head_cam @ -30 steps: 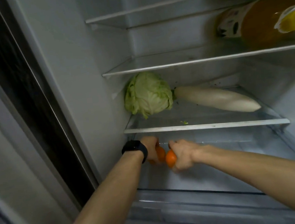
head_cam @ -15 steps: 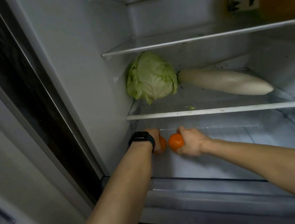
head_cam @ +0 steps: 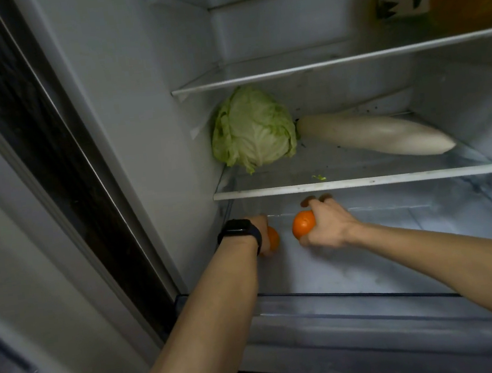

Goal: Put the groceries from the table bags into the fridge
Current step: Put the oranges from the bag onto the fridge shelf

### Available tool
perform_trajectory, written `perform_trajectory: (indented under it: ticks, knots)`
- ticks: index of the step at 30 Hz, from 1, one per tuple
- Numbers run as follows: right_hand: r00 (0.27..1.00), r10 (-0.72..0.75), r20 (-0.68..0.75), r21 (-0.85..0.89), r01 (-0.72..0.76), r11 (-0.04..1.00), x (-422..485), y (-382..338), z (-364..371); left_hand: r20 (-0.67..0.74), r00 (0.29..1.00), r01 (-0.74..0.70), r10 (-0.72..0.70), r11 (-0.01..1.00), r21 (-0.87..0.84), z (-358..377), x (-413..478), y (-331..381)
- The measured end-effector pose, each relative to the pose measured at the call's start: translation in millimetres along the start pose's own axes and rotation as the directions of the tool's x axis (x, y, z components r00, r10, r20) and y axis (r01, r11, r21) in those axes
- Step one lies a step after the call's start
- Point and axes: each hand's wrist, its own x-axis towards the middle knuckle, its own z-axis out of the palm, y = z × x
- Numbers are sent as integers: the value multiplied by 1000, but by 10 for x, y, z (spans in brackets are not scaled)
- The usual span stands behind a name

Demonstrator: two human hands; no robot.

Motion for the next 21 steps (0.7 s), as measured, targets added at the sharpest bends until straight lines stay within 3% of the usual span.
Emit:
perform_trajectory:
  ticks: [13, 21]
  knots:
    - [987, -157, 22, -27, 157, 987, 9, 56, 116, 33, 999, 27, -26, 999, -24, -12, 49, 6]
    - [978, -82, 194, -296, 138, 945, -176, -149, -331, 27, 1000, -1, -2, 993, 118, -144, -39, 22]
